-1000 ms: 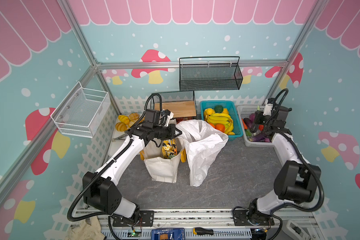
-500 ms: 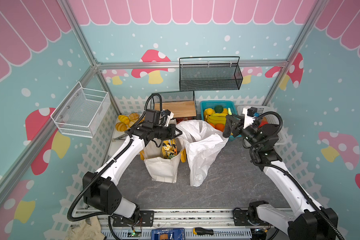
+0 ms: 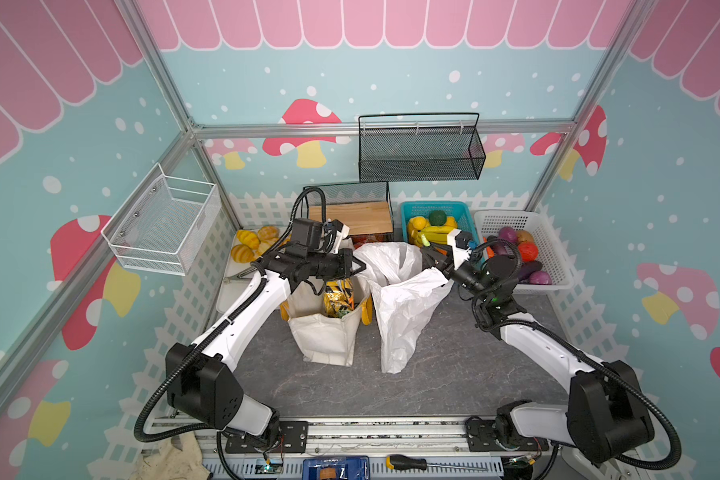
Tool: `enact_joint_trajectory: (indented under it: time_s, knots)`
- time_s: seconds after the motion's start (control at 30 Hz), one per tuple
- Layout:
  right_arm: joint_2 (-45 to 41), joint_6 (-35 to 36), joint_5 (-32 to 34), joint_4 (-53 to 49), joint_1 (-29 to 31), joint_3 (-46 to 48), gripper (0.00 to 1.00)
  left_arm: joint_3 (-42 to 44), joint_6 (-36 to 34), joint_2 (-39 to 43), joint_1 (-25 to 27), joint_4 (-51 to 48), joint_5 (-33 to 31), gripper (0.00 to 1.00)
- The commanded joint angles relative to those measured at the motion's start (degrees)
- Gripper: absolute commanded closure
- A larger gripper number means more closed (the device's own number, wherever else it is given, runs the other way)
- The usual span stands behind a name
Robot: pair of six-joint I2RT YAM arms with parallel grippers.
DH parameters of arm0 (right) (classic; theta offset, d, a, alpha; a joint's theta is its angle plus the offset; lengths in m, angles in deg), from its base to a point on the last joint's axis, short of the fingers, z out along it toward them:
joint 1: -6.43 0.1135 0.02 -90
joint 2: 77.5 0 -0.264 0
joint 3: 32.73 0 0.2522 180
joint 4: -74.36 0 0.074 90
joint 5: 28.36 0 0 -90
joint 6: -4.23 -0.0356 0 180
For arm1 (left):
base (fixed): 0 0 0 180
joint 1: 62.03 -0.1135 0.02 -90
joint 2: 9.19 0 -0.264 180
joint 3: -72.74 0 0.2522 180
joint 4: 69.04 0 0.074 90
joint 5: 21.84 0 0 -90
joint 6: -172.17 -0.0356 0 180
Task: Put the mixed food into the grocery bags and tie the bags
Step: 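Carry the eggplant into the plastic bag held by the left gripper, then release the eggplant inside the bag and withdraw the right gripper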
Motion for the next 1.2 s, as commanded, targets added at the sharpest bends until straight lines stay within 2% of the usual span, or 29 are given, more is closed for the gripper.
enact_joint_trajectory:
  time_s: [0.0, 0.27, 0.47, 0.53, 0.63, 0.83, 1.0, 1.17]
  knots:
    - [2.7, 3.4, -3.2, 10.4, 1.0, 2.9, 0.8, -0.1, 0.5, 0.1, 0.2, 0.4, 0.8, 1.0]
    - [5.4, 0.4, -5.8, 14.3, 4.2, 6.2, 0.79, -0.1, 0.4, 0.0, 0.2, 0.4, 0.6, 1.0]
    - [2.9, -5.2, -5.5, 11.2, 6.9, 10.2, 0.75, 0.0, 0.3, -0.3, 0.2, 0.4, 0.5, 1.0]
    - [2.8, -6.4, -5.2, 9.3, 7.9, 10.8, 0.71, -0.2, 0.4, -0.5, 0.2, 0.4, 0.6, 1.0]
    - [2.2, -7.0, -3.8, 4.3, 8.1, 10.6, 0.64, -0.2, 0.4, -0.6, 0.2, 0.4, 0.6, 1.0]
    - [-3.4, -2.3, 4.5, -13.8, 7.9, 5.5, 0.38, -0.1, 0.3, -0.6, 0.2, 0.4, 0.5, 1.0]
    - [-10.2, 0.8, 10.6, -25.0, 6.9, 2.5, 0.33, -0.1, 0.2, -0.4, 0.2, 0.4, 0.3, 1.0]
    - [-17.6, 1.5, 13.8, -31.7, 2.8, 1.0, 0.31, -0.1, 0.2, -0.6, 0.0, 0.4, 0.4, 1.0]
